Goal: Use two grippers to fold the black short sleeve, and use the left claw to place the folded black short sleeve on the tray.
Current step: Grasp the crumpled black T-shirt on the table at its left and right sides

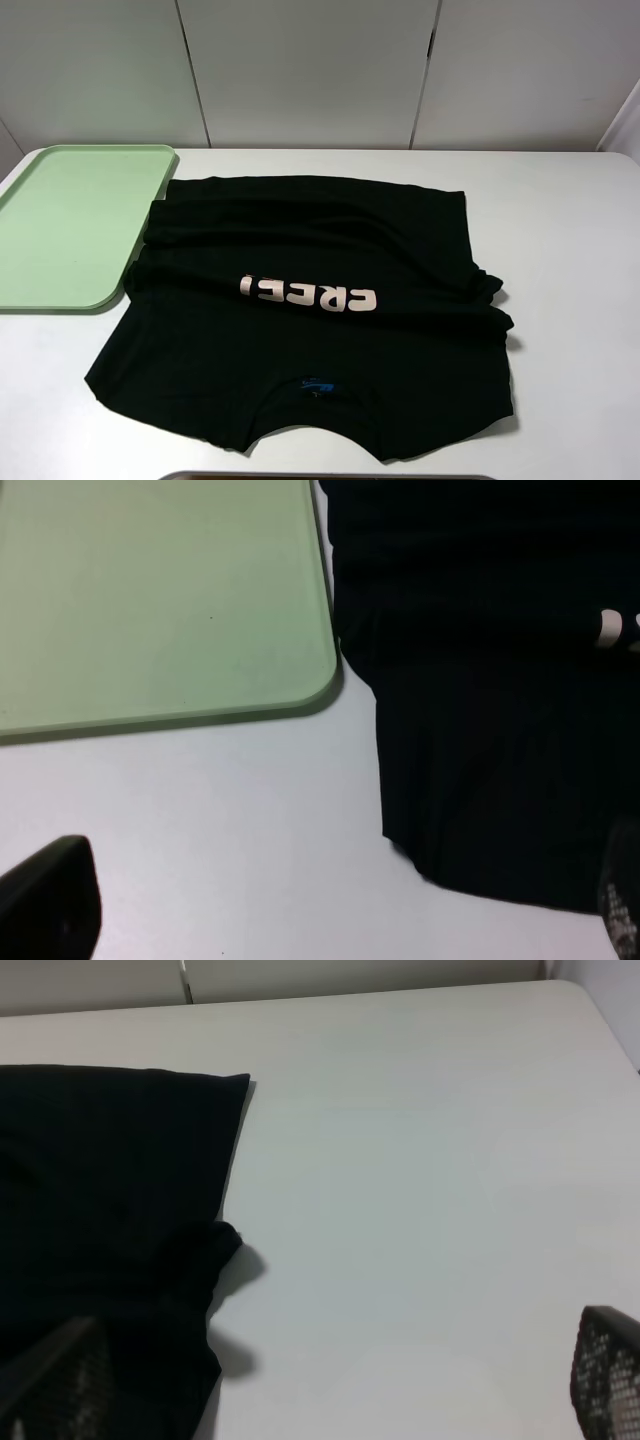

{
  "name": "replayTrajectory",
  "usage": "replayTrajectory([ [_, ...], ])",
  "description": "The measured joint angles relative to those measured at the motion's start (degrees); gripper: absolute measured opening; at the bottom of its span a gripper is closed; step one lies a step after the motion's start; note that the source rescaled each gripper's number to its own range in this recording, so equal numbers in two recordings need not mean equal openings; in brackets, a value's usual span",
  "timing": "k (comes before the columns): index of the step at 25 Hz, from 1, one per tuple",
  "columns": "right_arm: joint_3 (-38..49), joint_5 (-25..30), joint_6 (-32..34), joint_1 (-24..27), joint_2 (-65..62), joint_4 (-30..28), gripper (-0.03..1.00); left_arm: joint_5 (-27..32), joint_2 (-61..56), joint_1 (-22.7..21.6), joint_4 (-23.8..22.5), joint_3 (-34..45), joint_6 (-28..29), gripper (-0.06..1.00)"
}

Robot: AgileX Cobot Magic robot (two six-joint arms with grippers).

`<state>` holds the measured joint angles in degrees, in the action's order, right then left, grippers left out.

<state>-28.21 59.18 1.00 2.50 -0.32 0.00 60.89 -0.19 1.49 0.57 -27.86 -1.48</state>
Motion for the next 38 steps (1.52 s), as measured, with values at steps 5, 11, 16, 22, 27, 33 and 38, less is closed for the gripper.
replayTrajectory([
  [5,0.0,0.0,0.0,0.0,0.0,0.0,1.00,0.0,0.0,0.0,0.0,0.0,0.0,1.00],
  [11,0.0,0.0,0.0,0.0,0.0,0.0,1.00,0.0,0.0,0.0,0.0,0.0,0.0,1.00],
  [16,0.0,0.0,0.0,0.0,0.0,0.0,1.00,0.0,0.0,0.0,0.0,0.0,0.0,1.00],
  [22,0.0,0.0,0.0,0.0,0.0,0.0,1.00,0.0,0.0,0.0,0.0,0.0,0.0,1.00],
  [27,0.0,0.0,0.0,0.0,0.0,0.0,1.00,0.0,0.0,0.0,0.0,0.0,0.0,1.00],
  [33,0.0,0.0,0.0,0.0,0.0,0.0,1.00,0.0,0.0,0.0,0.0,0.0,0.0,1.00],
  [38,0.0,0.0,0.0,0.0,0.0,0.0,1.00,0.0,0.1,0.0,-1.1,-0.2,0.0,1.00],
])
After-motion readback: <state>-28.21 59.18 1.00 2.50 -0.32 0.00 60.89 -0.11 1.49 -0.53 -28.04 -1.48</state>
